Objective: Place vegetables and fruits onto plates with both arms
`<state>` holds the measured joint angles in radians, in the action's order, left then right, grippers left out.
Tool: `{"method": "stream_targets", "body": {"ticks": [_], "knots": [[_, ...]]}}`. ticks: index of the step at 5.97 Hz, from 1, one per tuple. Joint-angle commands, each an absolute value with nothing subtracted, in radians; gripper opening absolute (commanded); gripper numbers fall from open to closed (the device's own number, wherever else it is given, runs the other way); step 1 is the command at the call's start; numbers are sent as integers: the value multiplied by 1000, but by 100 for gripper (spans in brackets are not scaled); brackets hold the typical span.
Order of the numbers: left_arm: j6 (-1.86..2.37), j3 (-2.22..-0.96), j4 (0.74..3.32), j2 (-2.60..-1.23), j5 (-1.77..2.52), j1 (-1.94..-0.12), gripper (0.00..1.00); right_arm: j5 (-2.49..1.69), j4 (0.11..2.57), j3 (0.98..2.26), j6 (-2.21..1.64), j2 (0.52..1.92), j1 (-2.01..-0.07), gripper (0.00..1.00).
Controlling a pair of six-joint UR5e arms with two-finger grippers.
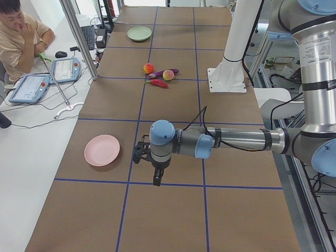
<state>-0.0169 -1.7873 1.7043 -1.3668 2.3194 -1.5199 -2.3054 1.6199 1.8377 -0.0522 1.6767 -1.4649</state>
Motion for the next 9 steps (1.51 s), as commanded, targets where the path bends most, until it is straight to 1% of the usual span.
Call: {"method": "stream_targets", "body": {"ticks": [1,3,4,5,6,8,9], "knots": [[-17,-1802,1707,-1367,2333,-1519,100,-2303,1582,1842,-52,1669,-1441,100],[-15,-1801,1706,-1368,2332,-1519,100,-2342,1490,1861,-51,1634,-1396,100],[-15,-1796,1707,-1367,2333,-1519,100,-2356,1483,1859,-58,1626,-1384,100],[-15,-1795,1706,-1367,2335,-1519,100,-2382,1477,1856,-200,1603,-1370,100],[-15,-1793,1706,-1365,2335,-1517,100,-2376,1474,1850,-362,1500,-1256,100],[-15,-1781,1706,-1367,2335,-1516,100,-2318,1477,1835,-463,1296,-1082,100],[-17,-1778,1707,-1367,2335,-1509,100,-2234,1477,1822,-535,1235,-986,100]]}}
